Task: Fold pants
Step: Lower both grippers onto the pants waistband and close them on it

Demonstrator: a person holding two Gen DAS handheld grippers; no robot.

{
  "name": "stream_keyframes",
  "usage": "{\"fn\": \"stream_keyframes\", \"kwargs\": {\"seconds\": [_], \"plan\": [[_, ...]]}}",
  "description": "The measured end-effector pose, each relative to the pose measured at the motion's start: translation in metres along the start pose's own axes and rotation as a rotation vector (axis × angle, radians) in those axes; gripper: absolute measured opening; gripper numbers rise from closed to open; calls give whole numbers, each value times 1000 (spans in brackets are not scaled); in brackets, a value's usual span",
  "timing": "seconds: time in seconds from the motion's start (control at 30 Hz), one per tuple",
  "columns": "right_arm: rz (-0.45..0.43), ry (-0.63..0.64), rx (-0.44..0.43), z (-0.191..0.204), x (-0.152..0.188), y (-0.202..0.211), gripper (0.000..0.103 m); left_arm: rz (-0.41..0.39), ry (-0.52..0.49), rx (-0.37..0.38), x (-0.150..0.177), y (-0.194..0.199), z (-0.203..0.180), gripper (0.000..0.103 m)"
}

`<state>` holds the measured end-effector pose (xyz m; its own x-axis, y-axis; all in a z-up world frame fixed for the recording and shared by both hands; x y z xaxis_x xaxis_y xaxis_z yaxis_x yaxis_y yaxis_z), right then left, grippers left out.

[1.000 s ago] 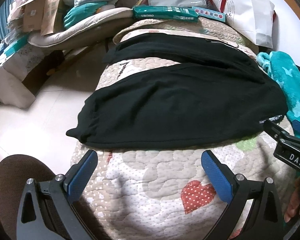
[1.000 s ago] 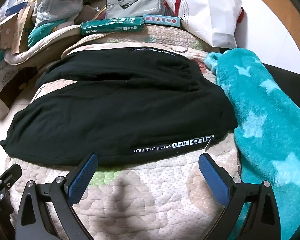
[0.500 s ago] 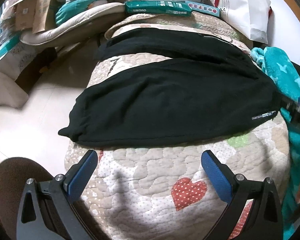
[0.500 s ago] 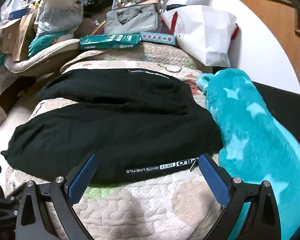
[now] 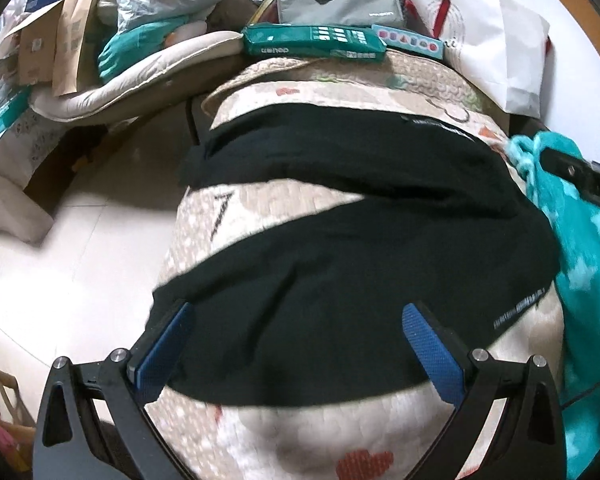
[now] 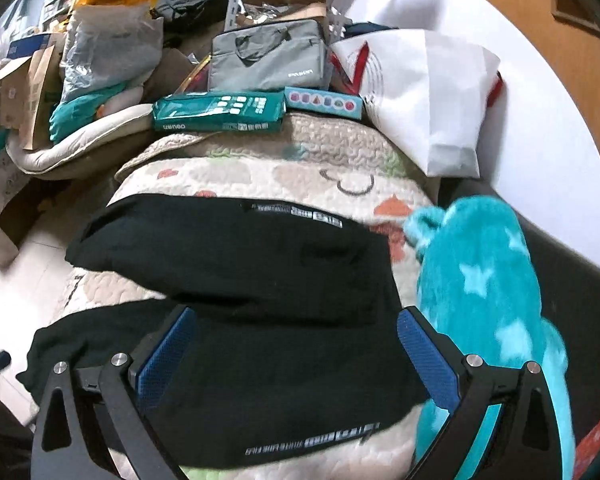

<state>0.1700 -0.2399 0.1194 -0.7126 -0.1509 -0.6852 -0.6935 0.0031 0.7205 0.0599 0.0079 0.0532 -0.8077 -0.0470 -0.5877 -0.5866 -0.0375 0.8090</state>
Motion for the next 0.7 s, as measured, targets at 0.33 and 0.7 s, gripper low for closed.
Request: {"fn": "stream_keyframes", "kwargs": {"seconds": [0.33,0.7], "plan": [[-80,70,23,-14,-34,-22,102,-15,31,-27,-48,-19,7,103],[37,78,-37,-27,-69,-93,102,-24,24,-71,-103,-65,24,103]]}}
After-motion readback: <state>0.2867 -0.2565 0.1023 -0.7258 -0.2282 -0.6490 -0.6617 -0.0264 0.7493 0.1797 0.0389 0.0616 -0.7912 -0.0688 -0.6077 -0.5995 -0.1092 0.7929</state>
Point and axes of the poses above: each gripper's, at about its wrist camera, not at the fingertips, and y roughly against the way its jaws point, z to its left, x to its underside, the point moved 5 cm from there along -y, roughly the way its jaws point, and after that the axes turned 6 degrees about -x, right-handed, at the moved point
